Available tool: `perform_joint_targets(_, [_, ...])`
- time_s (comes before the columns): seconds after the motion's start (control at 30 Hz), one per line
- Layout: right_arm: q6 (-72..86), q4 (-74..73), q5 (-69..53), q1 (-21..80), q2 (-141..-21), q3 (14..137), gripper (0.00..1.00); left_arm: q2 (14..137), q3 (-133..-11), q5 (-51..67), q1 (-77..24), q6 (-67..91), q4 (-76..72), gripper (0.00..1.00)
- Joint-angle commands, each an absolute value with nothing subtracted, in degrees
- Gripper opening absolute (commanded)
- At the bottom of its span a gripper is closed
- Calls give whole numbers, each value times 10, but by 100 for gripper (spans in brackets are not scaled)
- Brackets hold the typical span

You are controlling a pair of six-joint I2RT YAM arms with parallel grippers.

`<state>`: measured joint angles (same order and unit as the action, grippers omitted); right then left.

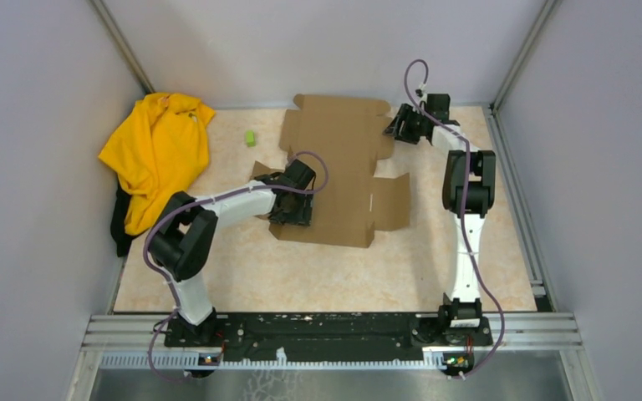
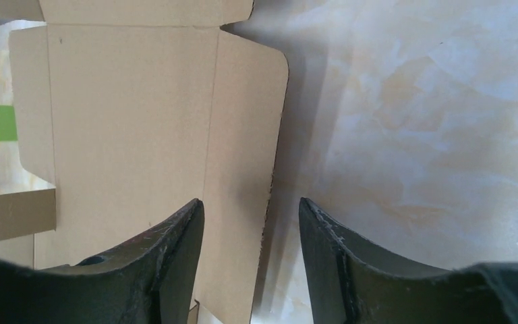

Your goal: Fold the paper box

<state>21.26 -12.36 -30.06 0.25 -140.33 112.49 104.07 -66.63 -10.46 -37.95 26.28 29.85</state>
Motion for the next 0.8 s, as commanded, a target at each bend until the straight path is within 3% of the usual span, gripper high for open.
perform_joint_targets(0.0, [220, -74, -335, 9, -1413, 1121, 50, 1063, -679, -139, -396, 253, 343, 72])
perform_joint_targets(0.23, [230, -44, -372, 22, -1413, 1098, 34, 1055, -681, -149, -402, 246, 345, 72])
perform_joint_targets(0.33, [234, -28, -382, 24, -1397, 1070, 24, 1046, -679, -162, -401, 243, 346, 73])
perform_joint_targets(0.43, [227, -23, -376, 25, -1357, 1019, 7, 1043, -681, -181, -401, 240, 347, 76])
perform_joint_targets(0.57, [198, -10, -329, 29, -1257, 882, 6, 1046, -701, -193, -401, 242, 353, 84])
perform_joint_targets(0.77, [200, -4, -212, 29, -1073, 663, 4, 1032, -721, -178, -401, 241, 334, 87])
